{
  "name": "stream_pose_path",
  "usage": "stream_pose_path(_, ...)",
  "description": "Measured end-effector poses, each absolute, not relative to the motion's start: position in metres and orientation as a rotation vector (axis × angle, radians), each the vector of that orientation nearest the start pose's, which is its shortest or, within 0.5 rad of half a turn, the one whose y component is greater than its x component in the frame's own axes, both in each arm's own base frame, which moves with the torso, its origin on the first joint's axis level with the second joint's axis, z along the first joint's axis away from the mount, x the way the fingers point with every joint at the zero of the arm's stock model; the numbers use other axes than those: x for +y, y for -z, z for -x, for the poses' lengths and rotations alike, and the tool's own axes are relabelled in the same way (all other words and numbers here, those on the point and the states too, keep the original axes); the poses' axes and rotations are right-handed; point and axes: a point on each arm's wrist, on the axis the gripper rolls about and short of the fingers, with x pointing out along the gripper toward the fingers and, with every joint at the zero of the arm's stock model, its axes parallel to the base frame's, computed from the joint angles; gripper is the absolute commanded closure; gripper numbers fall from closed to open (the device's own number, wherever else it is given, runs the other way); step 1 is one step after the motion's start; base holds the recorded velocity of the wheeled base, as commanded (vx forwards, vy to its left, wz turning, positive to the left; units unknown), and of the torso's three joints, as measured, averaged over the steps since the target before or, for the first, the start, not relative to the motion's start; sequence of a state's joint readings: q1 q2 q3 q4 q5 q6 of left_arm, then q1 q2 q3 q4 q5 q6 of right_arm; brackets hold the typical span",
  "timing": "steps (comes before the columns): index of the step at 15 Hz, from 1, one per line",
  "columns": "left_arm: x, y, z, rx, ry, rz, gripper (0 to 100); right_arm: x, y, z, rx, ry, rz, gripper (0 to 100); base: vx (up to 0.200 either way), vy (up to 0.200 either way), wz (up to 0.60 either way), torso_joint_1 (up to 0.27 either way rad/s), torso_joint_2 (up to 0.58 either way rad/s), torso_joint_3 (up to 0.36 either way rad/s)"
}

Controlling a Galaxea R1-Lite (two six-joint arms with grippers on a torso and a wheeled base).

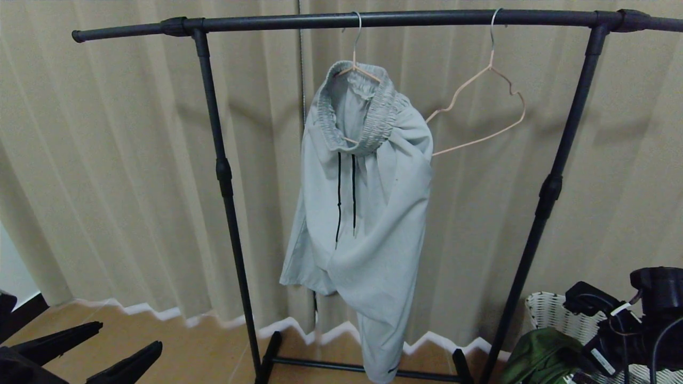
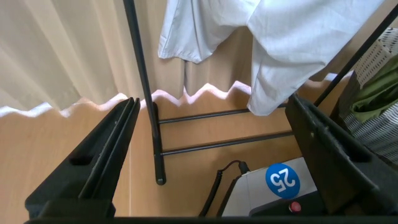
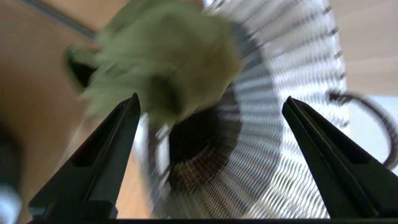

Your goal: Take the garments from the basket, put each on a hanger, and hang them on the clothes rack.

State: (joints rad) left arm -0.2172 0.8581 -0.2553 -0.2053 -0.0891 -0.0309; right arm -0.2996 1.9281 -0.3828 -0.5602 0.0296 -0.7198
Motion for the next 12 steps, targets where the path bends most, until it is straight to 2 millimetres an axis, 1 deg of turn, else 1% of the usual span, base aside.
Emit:
stream_pose_path(3,-0.02,-0.15,-0.082,0.403,0.298,0.004,0,-0.08,-0.005,-0.24,1.007,-0.078,0.499,0,0.0,0.0,0.0,0.0,0.0,0.0)
stream_pose_path(5,-0.02,-0.149,-0.082,0.407,0.299,0.0,0,-0.085,0.002,-0.244,1.012,-0.065,0.501,0,0.0,0.0,0.0,0.0,0.0,0.0)
stream_pose_path(8,-0.021,-0.148,-0.081,0.409,0.308,-0.001,0,-0.088,0.006,-0.251,0.973,-0.045,0.509,0,0.0,0.0,0.0,0.0,0.0,0.0)
stream_pose_path(12,-0.021,-0.148,-0.081,0.409,0.312,-0.003,0,-0.089,0.008,-0.254,0.951,-0.041,0.511,0,0.0,0.0,0.0,0.0,0.0,0.0)
